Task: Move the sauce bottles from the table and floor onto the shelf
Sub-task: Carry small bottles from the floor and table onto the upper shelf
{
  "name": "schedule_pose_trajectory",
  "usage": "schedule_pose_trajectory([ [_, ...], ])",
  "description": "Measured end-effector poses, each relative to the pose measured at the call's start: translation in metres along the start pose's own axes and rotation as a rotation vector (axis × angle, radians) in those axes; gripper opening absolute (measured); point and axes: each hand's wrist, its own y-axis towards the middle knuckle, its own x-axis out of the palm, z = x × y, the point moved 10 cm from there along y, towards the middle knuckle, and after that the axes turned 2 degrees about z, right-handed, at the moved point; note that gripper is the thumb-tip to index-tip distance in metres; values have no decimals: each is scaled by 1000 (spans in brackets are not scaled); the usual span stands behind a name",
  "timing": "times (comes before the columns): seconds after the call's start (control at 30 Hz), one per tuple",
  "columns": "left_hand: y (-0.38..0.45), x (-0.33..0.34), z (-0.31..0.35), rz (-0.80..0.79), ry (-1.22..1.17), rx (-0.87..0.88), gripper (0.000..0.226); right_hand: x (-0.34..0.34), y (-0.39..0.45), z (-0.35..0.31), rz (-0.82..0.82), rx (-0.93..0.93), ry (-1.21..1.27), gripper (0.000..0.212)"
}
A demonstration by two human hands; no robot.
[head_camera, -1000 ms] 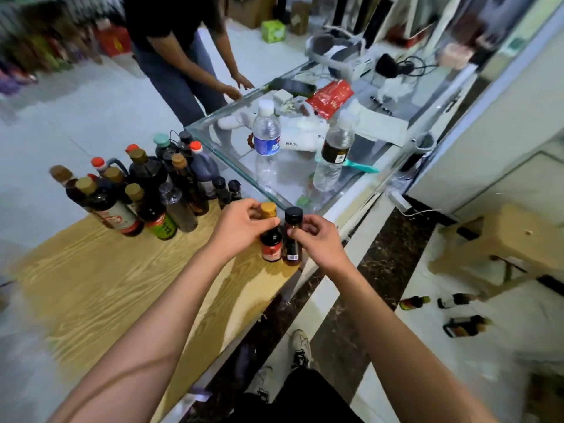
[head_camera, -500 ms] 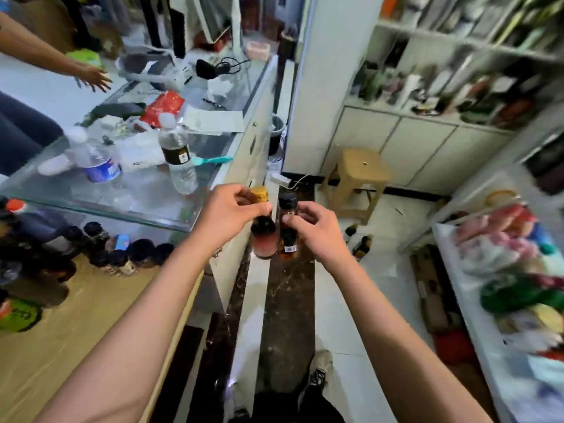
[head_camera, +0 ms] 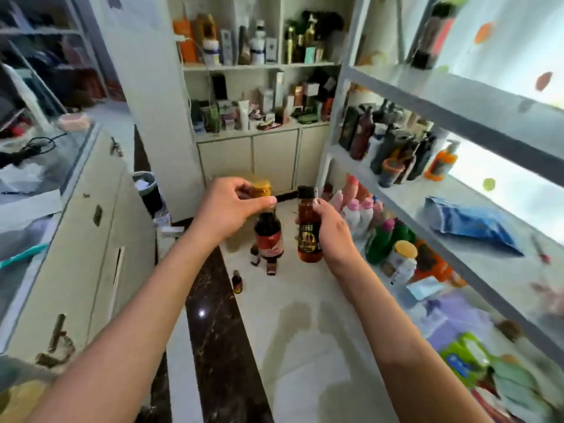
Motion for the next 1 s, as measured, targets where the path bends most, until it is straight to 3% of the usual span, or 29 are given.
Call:
schedule_pose_trajectory([
  [0.1,14,75,53,-67,-34,60,24,-83,7,5,71,64,123,24],
  [0.23,22,169,125,-156,-85,148,23,-187,13,-5,104,-32,1,37],
  [0.5,22,317,244,-321,-269,243,20,-389,-20,-46,468,-180,-10,47],
  [0.57,23,345,272,-365,-294,281,18,-429,-29,-56,546,-222,27,38],
  [0.67,30,384,312,-415,-323,328,18,-479,-42,-73,627,-278,66,22],
  [0.9,56,463,390,-483,-409,403,39,-567,-46,-104,809,-325,-118,17],
  [1.0,69,492,425,-521,-466,466,33,-592,-40,-119,857,-360,-172,11],
])
